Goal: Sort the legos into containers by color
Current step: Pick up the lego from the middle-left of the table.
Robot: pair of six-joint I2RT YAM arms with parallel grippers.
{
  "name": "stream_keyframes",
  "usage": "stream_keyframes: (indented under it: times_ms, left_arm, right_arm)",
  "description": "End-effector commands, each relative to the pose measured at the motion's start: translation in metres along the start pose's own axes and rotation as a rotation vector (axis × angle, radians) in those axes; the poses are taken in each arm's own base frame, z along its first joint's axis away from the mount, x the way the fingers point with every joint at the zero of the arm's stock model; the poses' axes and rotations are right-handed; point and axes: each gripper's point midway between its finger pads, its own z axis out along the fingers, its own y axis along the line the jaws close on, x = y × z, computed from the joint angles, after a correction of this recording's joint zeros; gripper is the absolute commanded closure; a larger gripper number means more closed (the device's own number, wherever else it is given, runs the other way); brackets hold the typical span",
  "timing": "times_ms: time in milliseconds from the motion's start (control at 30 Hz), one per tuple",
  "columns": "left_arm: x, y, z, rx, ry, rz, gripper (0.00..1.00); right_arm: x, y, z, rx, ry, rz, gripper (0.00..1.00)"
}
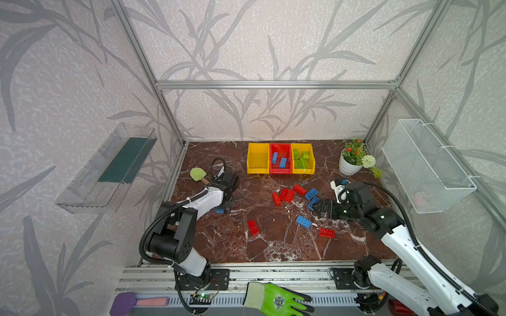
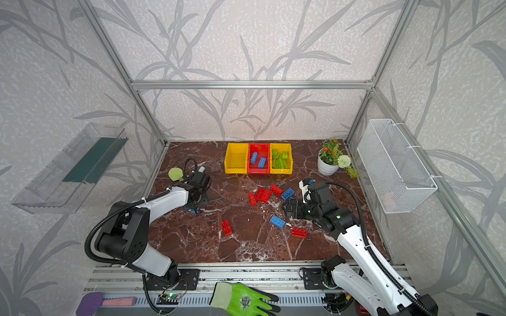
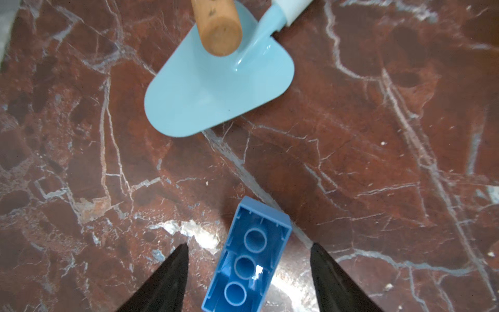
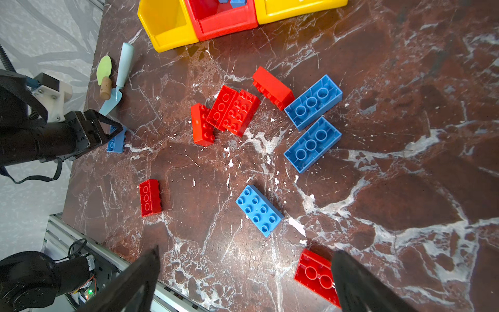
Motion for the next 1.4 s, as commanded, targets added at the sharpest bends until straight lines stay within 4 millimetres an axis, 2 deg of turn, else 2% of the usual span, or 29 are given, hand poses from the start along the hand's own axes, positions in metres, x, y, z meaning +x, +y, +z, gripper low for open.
stream_keyframes:
  times_ms: [0, 500, 667, 733, 833, 900, 1000, 1100, 1233, 1367]
  left_arm:
    - [0.003, 0.002, 0.009, 0.007, 0.015, -0.04, 0.29]
    - [0.017, -0.007, 0.023, 0.05, 0.068, -0.045, 0.44]
    - [0.018, -0.008, 0.025, 0.045, 0.079, -0.045, 0.53]
    - [0.019, -0.008, 0.025, 0.045, 0.083, -0.045, 0.61]
    - [0.017, -0.011, 0.023, 0.044, 0.087, -0.036, 0.82]
    - [0.013, -0.016, 0.018, 0.037, 0.075, -0.015, 0.92]
    - [-0.002, -0.032, 0.001, 0.035, 0.025, 0.033, 0.93]
    - [-0.019, -0.058, -0.02, 0.047, -0.024, 0.094, 0.93]
    - [-0.051, -0.109, -0.051, 0.114, -0.089, 0.157, 0.93]
    - [-0.081, -0.162, -0.07, 0.203, -0.116, 0.187, 0.93]
  right_arm:
    - [0.009, -0.008, 0.0, 0.029, 0.022, 0.008, 0.01]
    - [0.013, -0.014, 0.008, 0.046, 0.032, 0.02, 0.01]
    - [0.012, -0.014, 0.011, 0.048, 0.033, 0.022, 0.01]
    - [0.012, -0.015, 0.012, 0.051, 0.033, 0.021, 0.01]
    - [0.012, -0.015, 0.012, 0.051, 0.031, 0.02, 0.01]
    - [0.012, -0.015, 0.012, 0.052, 0.028, 0.019, 0.01]
    - [0.011, -0.015, 0.013, 0.047, 0.025, 0.014, 0.01]
    - [0.011, -0.016, 0.014, 0.053, 0.025, 0.01, 0.01]
    - [0.011, -0.019, 0.015, 0.068, 0.024, 0.0, 0.01]
    - [0.008, -0.023, 0.013, 0.095, 0.007, -0.003, 0.01]
